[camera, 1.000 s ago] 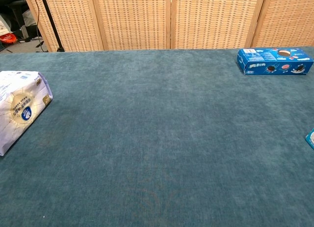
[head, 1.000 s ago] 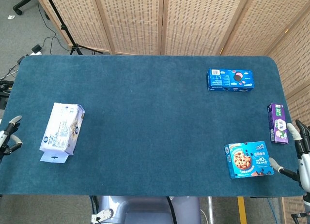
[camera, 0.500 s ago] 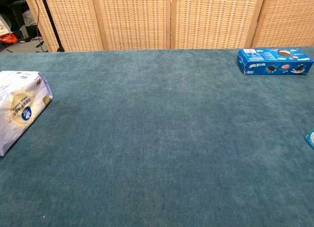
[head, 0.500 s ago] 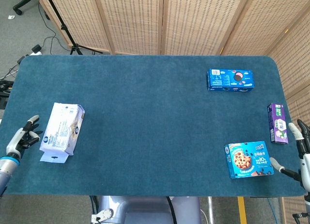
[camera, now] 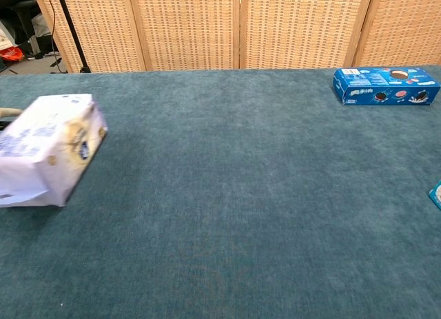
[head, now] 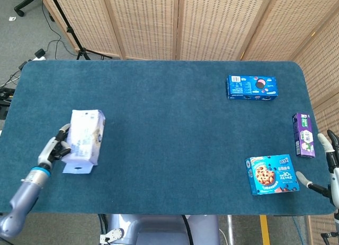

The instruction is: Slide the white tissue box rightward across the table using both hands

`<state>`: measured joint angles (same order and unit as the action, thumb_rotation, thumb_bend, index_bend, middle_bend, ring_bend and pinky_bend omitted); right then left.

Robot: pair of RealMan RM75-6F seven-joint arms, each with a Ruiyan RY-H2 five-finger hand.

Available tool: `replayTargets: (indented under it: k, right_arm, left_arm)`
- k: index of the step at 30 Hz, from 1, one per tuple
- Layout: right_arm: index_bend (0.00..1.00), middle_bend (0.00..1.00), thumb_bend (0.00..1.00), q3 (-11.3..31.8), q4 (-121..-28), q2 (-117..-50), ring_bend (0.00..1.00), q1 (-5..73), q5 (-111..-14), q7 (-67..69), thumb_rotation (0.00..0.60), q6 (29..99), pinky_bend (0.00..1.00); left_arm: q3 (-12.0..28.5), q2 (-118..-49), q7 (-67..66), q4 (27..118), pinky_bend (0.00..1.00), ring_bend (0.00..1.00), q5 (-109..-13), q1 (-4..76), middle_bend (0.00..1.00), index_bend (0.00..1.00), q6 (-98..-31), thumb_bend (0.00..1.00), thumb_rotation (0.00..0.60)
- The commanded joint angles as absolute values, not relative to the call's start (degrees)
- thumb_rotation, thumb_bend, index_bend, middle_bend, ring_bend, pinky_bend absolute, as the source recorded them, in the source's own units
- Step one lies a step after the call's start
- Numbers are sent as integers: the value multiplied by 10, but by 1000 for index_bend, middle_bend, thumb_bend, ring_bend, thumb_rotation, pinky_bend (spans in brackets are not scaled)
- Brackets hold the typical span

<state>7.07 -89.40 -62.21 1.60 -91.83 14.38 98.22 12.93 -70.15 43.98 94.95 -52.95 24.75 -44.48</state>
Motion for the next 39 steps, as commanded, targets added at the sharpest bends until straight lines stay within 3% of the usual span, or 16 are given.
replayTargets:
  k: [1, 10, 29, 39]
  right_arm:
    - [1, 0, 0, 71, -894, -622, 0, 16, -918, 145, 600, 982, 0]
    - [2, 0, 0, 74, -892, -620, 0, 17, -910, 152, 600, 978, 0]
    - [2, 0, 0, 78, -890, -619, 0, 16, -902, 160, 600, 976, 0]
    - [1, 0, 0, 78, -887, -623, 0, 19, -900, 154, 600, 970, 0]
  left_arm:
    - [146, -727, 407, 969, 165, 0, -498, 264, 0, 0, -465, 1000, 600]
    - [165, -759, 311, 986, 165, 0, -441, 322, 0, 0, -449, 1000, 600]
    - [187, -831, 223, 974, 165, 2, -417, 384, 0, 0, -453, 1000, 600]
    - [207, -885, 167, 962, 165, 3, -338, 444, 0, 0, -459, 1000, 600]
